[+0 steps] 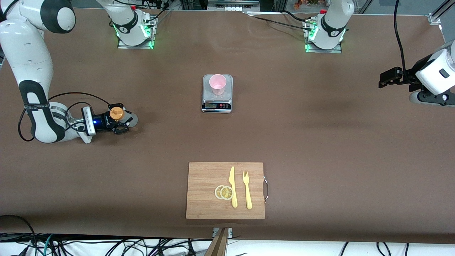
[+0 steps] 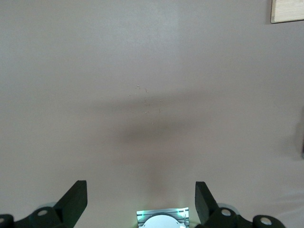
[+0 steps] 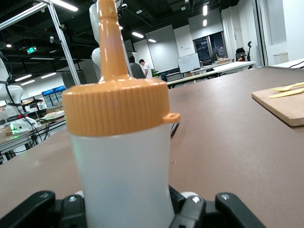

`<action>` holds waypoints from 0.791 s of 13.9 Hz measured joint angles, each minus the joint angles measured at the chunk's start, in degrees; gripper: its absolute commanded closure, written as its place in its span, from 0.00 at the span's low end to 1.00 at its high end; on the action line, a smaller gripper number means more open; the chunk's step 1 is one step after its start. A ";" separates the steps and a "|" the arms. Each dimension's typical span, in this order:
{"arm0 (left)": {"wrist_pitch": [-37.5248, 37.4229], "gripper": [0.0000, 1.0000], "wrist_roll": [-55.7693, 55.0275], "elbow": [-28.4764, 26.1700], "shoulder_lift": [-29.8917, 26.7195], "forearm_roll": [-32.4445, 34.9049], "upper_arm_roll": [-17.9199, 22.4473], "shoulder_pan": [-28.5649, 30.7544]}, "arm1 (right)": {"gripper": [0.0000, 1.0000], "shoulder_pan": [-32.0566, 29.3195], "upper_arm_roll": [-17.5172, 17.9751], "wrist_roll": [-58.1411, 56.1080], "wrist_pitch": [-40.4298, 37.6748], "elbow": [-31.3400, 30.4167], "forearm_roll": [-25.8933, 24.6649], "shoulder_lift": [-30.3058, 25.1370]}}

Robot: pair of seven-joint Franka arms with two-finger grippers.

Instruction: Add sauce to pink cup with both arms

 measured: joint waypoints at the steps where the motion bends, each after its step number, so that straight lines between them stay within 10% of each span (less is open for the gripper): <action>1: 0.00 0.00 0.00 0.02 0.00 0.00 0.00 0.00 | 0.00 0.02 -0.13 0.10 -0.18 0.07 0.00 0.01; 11: 0.00 0.00 0.00 0.16 0.11 0.00 0.00 0.00 | 0.00 0.12 -7.66 0.58 -4.83 5.53 -6.30 0.00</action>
